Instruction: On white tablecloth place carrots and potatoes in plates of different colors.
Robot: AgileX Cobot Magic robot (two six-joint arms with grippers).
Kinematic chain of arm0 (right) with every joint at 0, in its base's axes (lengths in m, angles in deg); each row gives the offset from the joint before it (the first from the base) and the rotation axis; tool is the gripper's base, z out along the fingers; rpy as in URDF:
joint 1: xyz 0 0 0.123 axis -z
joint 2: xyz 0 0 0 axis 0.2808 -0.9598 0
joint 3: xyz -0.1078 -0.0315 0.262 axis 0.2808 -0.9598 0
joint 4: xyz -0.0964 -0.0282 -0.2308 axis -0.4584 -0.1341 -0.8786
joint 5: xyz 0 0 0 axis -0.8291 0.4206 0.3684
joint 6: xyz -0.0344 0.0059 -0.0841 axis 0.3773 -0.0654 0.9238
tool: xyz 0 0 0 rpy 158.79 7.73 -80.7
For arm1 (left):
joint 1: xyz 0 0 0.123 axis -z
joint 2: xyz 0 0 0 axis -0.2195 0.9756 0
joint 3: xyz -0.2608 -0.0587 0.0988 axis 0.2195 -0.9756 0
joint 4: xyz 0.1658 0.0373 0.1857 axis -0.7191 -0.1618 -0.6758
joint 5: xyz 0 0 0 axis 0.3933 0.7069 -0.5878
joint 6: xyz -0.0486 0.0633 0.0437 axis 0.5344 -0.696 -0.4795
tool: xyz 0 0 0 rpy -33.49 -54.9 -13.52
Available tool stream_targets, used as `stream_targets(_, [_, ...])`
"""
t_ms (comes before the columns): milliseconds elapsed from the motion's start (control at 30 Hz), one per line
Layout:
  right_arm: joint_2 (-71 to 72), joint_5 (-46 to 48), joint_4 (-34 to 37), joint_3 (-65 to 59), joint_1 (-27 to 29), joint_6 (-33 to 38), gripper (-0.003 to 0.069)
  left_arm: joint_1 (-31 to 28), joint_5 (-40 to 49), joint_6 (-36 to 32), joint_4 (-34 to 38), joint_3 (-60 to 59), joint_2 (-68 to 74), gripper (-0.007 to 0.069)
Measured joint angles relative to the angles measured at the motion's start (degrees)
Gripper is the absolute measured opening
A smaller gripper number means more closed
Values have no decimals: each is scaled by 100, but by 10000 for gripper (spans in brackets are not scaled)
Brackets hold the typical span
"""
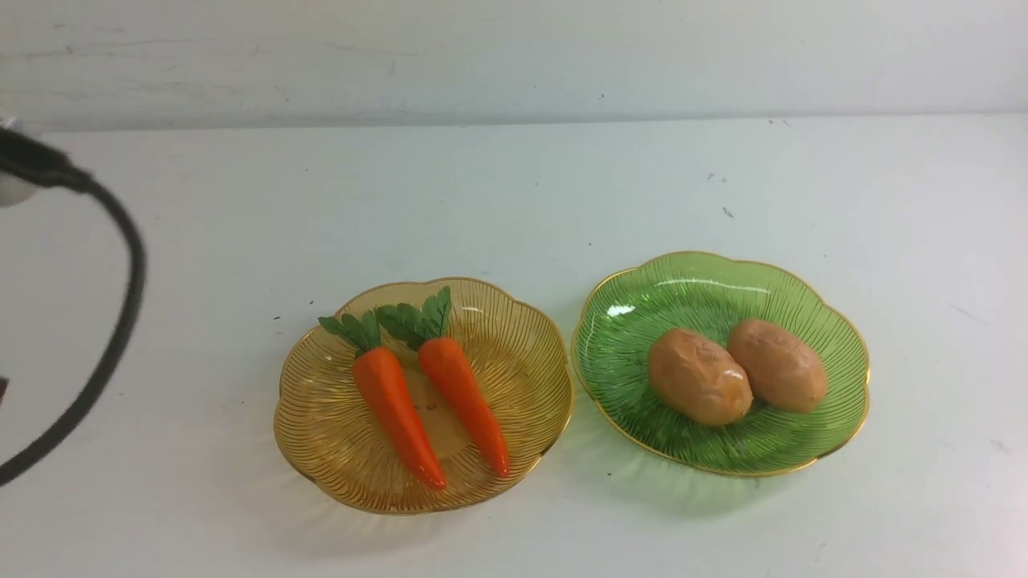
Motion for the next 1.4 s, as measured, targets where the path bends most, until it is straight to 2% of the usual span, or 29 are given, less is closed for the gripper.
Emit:
stream_targets(367, [0, 0, 0, 0, 0, 0, -15, -2, 383, -64, 78, -47, 0, -3])
stream_targets(633, [0, 0, 0, 0, 0, 0, -15, -103, 555, -1486, 610, -656, -87, -3])
stream_targets(767, [0, 0, 0, 0, 0, 0, -15, -554, 338, -2299, 1247, -1094, -330, -3])
stream_targets(867, [0, 0, 0, 0, 0, 0, -15, -1310, -92, -3067, 1916, -1576, -601, -3])
stream_targets(933, [0, 0, 0, 0, 0, 0, -15, -1960, -283, -3604, 2141, -1947, -796, -3])
stream_targets(967, [0, 0, 0, 0, 0, 0, -15, -2098, -281, -3689, 2147, -2033, -872, -3])
stream_targets(1133, [0, 0, 0, 0, 0, 0, -15, -2509, -287, -3689, 1990, -2423, -1121, -3])
stream_targets(1400, [0, 0, 0, 0, 0, 0, -15, -2520, -115, -3064, 1497, -2442, -1138, -3])
